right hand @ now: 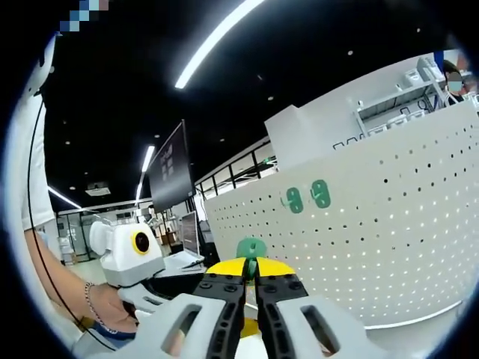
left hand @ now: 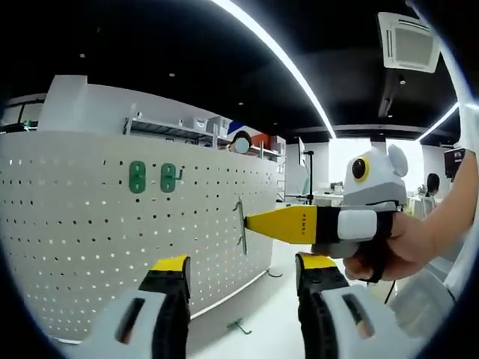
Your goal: Insert the hook assembly into the mounting plate slot until the hook locks in place.
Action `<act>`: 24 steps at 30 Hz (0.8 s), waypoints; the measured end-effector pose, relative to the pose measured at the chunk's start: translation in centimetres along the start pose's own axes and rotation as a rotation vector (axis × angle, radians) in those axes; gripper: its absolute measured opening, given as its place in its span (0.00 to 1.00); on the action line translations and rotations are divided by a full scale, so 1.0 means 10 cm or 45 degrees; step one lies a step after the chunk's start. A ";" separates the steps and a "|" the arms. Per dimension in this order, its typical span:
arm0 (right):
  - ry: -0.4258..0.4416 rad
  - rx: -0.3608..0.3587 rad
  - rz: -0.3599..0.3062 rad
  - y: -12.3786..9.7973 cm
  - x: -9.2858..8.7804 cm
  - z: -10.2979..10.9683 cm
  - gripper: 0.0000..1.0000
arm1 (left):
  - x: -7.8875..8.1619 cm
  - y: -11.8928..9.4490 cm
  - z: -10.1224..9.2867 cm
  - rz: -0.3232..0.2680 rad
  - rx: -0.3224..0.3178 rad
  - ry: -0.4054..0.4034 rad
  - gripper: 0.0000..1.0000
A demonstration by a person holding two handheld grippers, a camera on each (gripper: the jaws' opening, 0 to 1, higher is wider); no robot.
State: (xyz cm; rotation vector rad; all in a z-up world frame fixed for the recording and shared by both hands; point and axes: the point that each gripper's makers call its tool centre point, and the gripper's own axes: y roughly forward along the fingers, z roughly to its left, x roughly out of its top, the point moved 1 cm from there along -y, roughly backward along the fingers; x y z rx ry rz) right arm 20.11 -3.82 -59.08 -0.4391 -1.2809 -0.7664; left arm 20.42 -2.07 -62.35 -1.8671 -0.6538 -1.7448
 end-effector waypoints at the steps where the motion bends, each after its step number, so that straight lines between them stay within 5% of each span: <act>1: 0.000 -0.001 0.001 0.00 -0.01 0.00 0.01 | -0.01 0.00 0.02 0.005 0.008 -0.006 0.67; 7: 0.011 -0.001 0.002 0.00 -0.01 0.00 0.01 | -0.06 0.00 0.02 0.025 0.017 -0.005 0.79; 16: 0.005 -0.007 0.000 0.00 0.01 -0.01 0.01 | -0.10 0.00 -0.01 0.054 0.003 0.013 0.75; 24: -0.017 -0.026 -0.003 -0.03 0.08 -0.09 0.01 | -0.30 -0.06 -0.03 0.108 -0.017 -0.003 0.73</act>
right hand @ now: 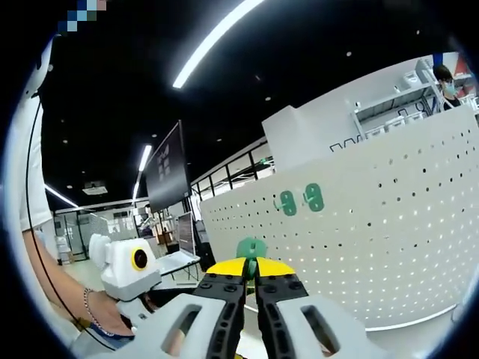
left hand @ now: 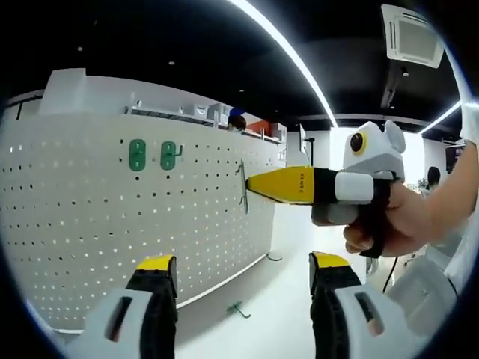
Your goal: Insert the hook assembly into the mounting plate slot until the hook locks in place.
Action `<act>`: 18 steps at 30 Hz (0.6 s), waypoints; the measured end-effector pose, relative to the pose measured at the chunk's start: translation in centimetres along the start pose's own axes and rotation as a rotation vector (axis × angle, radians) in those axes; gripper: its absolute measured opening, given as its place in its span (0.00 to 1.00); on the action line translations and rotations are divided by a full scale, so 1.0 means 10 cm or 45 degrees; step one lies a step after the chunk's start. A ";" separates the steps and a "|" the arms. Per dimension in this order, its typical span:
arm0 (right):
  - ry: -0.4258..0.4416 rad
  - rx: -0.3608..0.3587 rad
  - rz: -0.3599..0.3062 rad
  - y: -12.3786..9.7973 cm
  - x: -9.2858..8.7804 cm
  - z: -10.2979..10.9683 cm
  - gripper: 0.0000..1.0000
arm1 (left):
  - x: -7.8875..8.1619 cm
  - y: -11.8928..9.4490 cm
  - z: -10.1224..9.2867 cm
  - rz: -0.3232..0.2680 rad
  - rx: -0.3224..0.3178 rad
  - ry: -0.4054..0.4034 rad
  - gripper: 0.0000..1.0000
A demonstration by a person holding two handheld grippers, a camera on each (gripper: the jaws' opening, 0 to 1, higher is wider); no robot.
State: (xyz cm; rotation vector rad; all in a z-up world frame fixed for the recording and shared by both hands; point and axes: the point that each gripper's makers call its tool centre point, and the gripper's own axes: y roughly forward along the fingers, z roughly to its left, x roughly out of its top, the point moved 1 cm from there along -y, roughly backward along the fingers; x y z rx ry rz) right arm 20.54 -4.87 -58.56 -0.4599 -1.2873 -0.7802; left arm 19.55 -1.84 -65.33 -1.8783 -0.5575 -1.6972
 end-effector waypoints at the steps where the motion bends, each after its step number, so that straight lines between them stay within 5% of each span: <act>1: -0.005 -0.005 -0.001 -0.01 0.01 -0.02 0.01 | -0.03 -0.02 -0.01 0.009 0.000 -0.004 0.73; 18: -0.055 -0.111 -0.019 -0.01 0.17 -0.32 0.01 | -0.39 -0.23 0.02 0.099 0.027 -0.051 0.70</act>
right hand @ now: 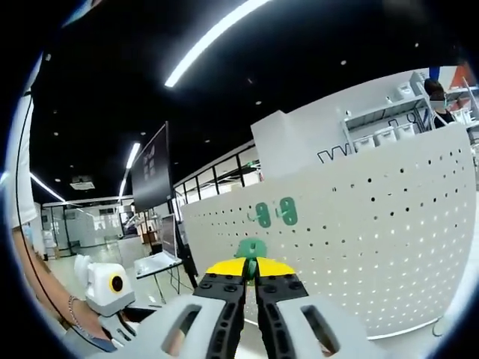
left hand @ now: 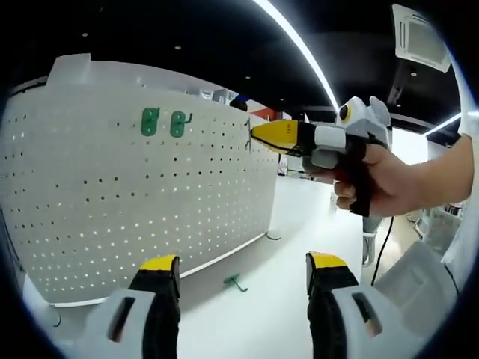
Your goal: Insert the hook assembly into the mounting plate slot until the hook locks in place.
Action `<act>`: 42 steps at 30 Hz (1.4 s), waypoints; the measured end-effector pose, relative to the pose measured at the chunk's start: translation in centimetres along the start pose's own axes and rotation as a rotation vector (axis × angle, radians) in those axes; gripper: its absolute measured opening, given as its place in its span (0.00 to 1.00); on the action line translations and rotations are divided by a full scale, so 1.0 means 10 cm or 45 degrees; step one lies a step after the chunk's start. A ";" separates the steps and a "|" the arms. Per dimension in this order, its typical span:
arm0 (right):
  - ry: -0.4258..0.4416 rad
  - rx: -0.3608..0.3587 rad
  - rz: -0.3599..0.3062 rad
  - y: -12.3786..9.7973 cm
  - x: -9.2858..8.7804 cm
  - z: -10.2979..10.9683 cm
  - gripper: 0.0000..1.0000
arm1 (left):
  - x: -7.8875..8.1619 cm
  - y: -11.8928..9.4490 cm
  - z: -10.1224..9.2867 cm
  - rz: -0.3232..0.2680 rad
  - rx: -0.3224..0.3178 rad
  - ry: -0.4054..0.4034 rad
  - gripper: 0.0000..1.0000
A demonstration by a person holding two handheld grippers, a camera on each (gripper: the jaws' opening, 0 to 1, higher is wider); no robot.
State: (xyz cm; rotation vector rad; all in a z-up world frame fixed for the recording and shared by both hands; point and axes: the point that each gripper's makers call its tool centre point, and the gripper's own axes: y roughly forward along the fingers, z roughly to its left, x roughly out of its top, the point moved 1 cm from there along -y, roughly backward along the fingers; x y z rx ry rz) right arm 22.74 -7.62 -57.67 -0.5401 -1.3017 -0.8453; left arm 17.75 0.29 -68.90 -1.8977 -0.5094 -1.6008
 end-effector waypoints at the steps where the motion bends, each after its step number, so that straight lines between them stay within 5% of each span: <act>1: -0.005 -0.005 0.002 0.00 0.00 -0.01 0.01 | -0.02 -0.01 0.01 0.006 0.002 -0.003 0.70; 29: -0.180 -0.232 0.059 0.10 0.18 -0.49 0.01 | -0.38 -0.42 0.17 0.027 0.079 -0.050 0.68; 42: -0.264 -0.312 0.018 0.27 0.34 -0.63 0.01 | -0.48 -0.48 0.14 0.031 0.090 -0.058 0.67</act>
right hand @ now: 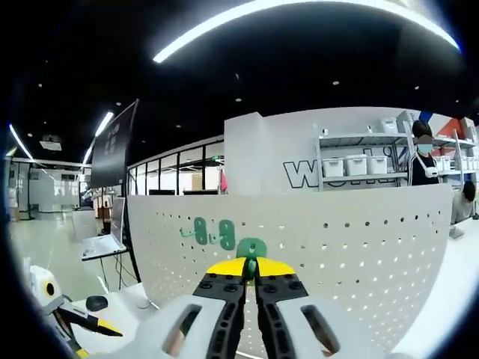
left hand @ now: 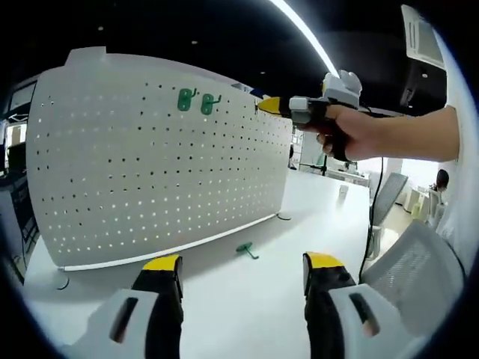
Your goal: Insert the hook assembly into the mounting plate slot until the hook locks in place.
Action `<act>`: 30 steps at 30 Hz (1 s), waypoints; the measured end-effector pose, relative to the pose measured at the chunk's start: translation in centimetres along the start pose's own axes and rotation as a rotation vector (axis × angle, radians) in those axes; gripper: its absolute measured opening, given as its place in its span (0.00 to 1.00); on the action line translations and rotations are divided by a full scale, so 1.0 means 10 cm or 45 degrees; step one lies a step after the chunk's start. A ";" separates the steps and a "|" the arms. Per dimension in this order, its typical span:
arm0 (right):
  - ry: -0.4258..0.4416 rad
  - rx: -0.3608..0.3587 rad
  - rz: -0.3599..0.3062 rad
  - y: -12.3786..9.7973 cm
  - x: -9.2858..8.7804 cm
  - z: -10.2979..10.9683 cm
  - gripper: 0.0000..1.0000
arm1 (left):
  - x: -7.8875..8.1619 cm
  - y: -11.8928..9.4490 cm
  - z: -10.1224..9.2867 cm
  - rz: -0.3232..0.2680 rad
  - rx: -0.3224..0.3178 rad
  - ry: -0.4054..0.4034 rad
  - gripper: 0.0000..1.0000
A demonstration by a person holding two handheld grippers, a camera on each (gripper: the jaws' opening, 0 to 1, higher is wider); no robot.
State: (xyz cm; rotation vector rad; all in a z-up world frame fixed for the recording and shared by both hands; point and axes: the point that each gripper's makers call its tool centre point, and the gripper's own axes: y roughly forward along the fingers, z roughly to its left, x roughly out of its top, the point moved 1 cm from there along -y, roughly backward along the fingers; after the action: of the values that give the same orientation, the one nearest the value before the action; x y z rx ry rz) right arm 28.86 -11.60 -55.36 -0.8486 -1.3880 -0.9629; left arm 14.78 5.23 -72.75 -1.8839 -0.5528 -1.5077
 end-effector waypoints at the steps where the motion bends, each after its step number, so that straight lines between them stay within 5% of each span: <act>1: -0.007 -0.010 0.000 0.01 0.00 -0.01 0.01 | 0.00 0.00 0.00 0.001 0.000 0.001 0.67; 10: -0.088 -0.093 -0.039 0.20 0.02 -0.06 0.01 | 0.01 -0.02 0.00 -0.009 0.007 0.009 0.66; 30: -0.137 -0.122 -0.082 0.52 0.03 -0.09 0.01 | 0.04 -0.03 0.10 -0.010 0.051 -0.011 0.65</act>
State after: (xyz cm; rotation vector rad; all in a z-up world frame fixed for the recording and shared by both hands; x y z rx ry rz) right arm 34.03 -10.42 -54.76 -0.9439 -1.4775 -1.0532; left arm 15.38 6.15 -72.42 -1.8605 -0.5912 -1.4834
